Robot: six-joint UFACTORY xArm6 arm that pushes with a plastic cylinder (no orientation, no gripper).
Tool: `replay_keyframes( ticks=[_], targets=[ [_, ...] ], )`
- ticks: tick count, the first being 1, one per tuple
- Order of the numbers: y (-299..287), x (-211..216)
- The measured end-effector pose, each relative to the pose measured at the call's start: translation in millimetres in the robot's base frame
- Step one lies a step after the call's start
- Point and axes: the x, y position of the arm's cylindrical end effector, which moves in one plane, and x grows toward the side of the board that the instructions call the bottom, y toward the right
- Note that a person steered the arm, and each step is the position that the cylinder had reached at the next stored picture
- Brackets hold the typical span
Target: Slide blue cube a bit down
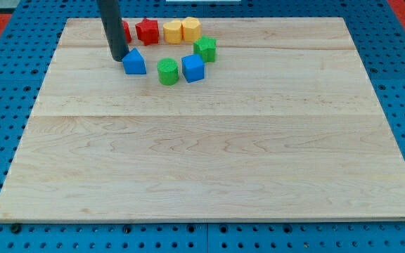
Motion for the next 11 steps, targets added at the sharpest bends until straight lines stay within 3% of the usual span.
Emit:
replay_keyframes(
  ticks=[2, 4, 6, 11],
  targets=[
    [-14, 59],
    [-18, -15],
    [31, -20],
    [39, -2]
  ],
)
